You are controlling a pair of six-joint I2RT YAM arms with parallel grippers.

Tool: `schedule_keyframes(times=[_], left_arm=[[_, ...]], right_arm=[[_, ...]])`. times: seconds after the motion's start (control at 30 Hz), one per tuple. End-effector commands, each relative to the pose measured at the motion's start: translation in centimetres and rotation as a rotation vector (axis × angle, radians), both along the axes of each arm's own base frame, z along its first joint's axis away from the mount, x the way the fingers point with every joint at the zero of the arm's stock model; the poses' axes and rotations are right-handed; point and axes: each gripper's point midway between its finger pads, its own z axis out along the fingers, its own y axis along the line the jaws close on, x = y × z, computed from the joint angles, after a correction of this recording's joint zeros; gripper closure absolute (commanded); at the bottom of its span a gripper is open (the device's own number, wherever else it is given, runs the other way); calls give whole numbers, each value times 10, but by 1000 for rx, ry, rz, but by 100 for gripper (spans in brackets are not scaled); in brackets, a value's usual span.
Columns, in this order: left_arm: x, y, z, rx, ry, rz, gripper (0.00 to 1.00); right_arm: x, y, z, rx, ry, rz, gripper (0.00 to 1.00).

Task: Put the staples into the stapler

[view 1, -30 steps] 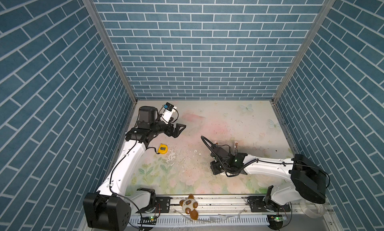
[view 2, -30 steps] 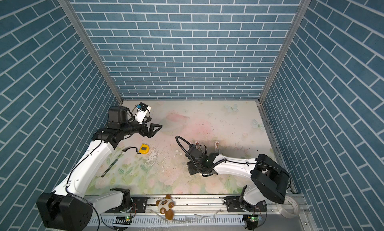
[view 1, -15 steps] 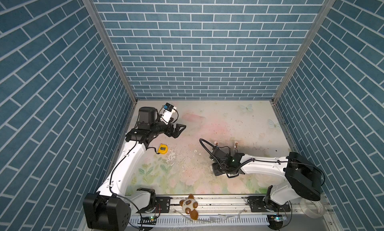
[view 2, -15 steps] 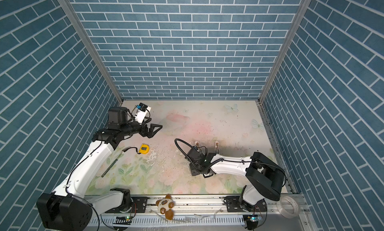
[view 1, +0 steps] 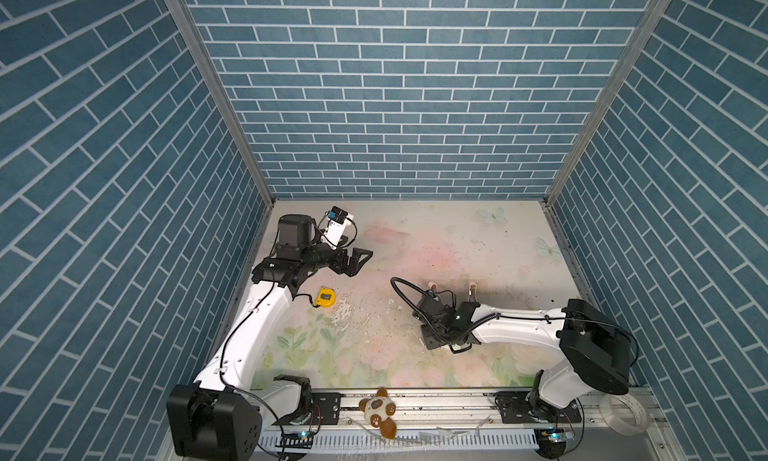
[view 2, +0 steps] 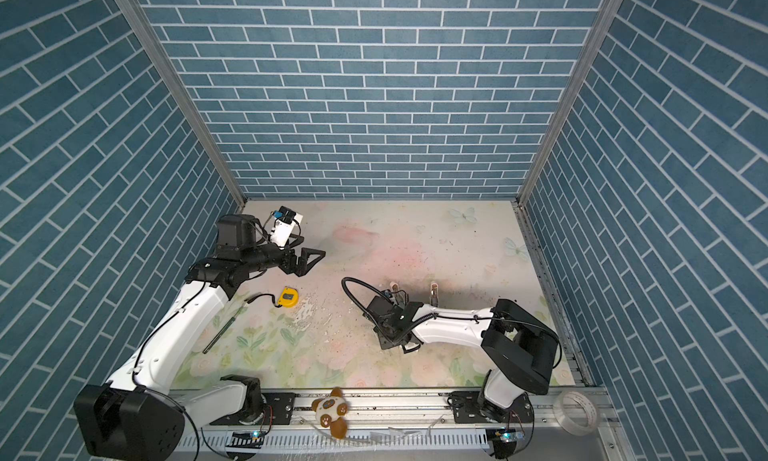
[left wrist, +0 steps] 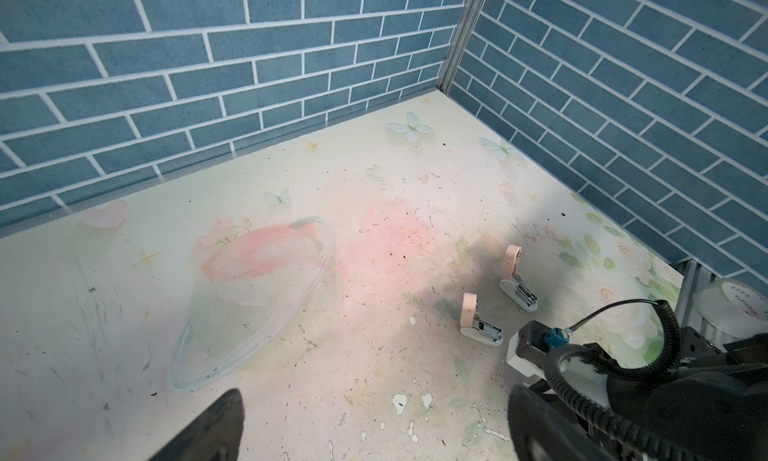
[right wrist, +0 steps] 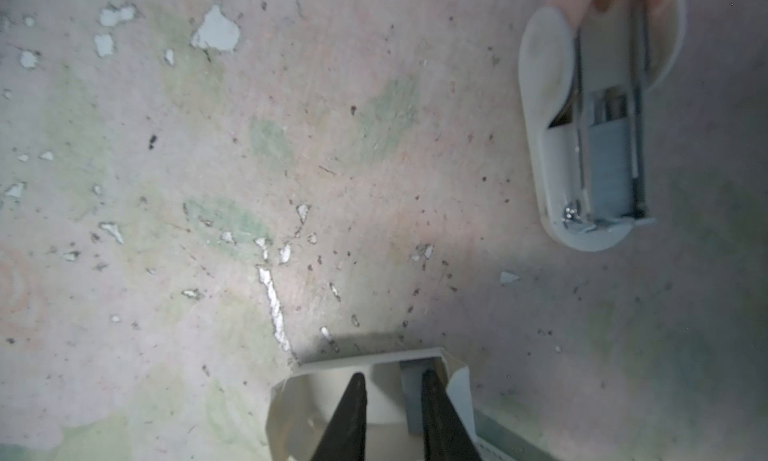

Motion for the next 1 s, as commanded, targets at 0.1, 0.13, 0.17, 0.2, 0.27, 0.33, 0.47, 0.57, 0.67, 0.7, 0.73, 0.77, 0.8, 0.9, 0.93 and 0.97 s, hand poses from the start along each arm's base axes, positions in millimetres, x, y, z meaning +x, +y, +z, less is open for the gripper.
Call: schedule_keyframes(times=[0.1,0.13,0.17,0.2,0.27,0.33,0.47,0.57,0.67,0.7,0.73,0.77,0.8,0.9,0.93,0.97], left_arm=[[-3,0,2,-16,-7,-4,0],[-2,0,2,-16,-6,-3,1],[-2,0,2,-15,-6,-4,0],[-3,0,1,-16,-4,-3,0],[-3,0,0,-16,-2,-3,0],[-3,0,-1,-17,-1,-3,0],[-3,0,0,-18,-1,-3,0],[-3,0,-1,-19,0,-3,0],[-3,0,-1,-19,1,-3,0],[-3,0,-1,-20,0,-4,1],[-3,0,-1,-19,0,-3,0],[-3,0,-1,-20,0,-4,0],[-3,0,-1,-20,0,-4,0],[-3,-1,-2,-21,4,-5,0],[-3,-1,-2,-21,5,-5,0],[-3,-1,-2,-21,3,-5,0]], right_arm=[[3,-5,1,-65,-27,-8,71],[3,-6,1,-72,-28,-3,71],[3,-5,1,-74,-30,-3,71],[3,-5,1,-76,-31,-1,70],[3,-5,0,-83,-32,3,70],[4,-4,0,-86,-38,6,69],[6,-5,-1,-107,-47,6,68],[6,-5,-1,-120,-51,10,67],[6,-5,-1,-129,-57,12,67],[6,-5,-2,-132,-57,15,67],[6,-6,-2,-138,-59,15,66],[6,-6,-3,-144,-62,15,66],[6,-6,-3,-149,-66,17,65],[6,-8,-6,-163,-67,17,64],[7,-9,-7,-168,-68,16,64],[7,-9,-7,-170,-70,16,64]])
